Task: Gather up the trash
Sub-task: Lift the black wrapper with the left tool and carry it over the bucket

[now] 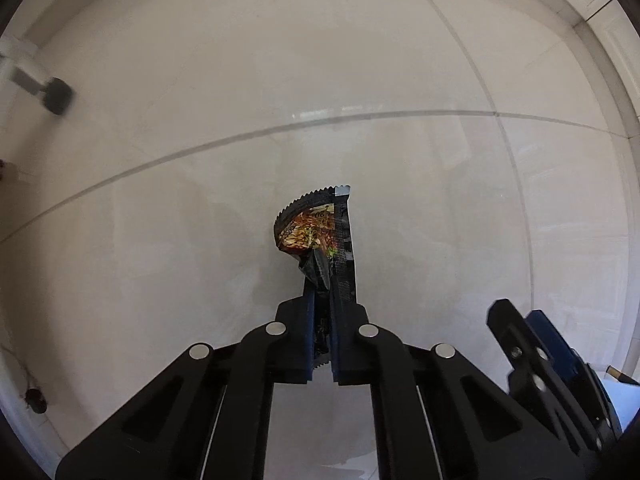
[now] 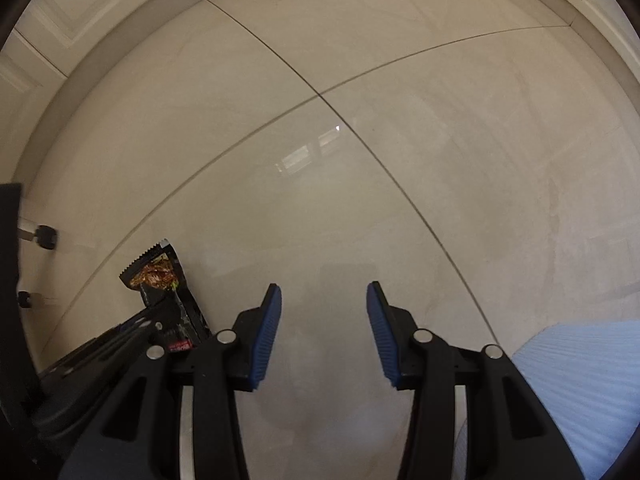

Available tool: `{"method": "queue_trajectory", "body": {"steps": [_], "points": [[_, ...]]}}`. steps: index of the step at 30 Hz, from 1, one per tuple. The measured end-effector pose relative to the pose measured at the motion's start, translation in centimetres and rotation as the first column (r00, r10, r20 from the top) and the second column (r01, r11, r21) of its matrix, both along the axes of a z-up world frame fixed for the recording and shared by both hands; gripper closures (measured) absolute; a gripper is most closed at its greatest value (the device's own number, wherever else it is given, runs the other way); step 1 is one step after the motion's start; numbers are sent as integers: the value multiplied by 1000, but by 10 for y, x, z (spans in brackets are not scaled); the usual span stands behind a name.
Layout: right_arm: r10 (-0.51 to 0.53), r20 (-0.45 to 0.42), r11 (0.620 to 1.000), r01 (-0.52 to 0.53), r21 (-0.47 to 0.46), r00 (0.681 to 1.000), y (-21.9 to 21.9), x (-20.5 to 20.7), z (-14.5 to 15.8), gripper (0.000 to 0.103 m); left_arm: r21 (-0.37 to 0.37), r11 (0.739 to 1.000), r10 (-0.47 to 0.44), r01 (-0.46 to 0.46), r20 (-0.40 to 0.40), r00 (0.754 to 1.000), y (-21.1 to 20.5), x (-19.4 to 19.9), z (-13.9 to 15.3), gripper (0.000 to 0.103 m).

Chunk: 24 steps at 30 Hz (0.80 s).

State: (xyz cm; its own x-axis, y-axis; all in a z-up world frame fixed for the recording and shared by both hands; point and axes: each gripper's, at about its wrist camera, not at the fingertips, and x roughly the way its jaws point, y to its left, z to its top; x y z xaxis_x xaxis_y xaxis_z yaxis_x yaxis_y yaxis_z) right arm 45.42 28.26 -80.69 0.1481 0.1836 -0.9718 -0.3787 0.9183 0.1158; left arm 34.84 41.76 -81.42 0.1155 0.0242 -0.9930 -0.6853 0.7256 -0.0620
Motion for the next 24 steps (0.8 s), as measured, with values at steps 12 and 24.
{"method": "queue_trajectory", "body": {"steps": [12,24], "points": [[61,115,990,-75,118,991,-7,-44,147,59,116,993,8,-24,142,990,-9,-40,142,99],[-37,265,993,6,118,963,-130,-75,321,59,132,984,-156,120,316,936,-99,-65,297,99]]}}
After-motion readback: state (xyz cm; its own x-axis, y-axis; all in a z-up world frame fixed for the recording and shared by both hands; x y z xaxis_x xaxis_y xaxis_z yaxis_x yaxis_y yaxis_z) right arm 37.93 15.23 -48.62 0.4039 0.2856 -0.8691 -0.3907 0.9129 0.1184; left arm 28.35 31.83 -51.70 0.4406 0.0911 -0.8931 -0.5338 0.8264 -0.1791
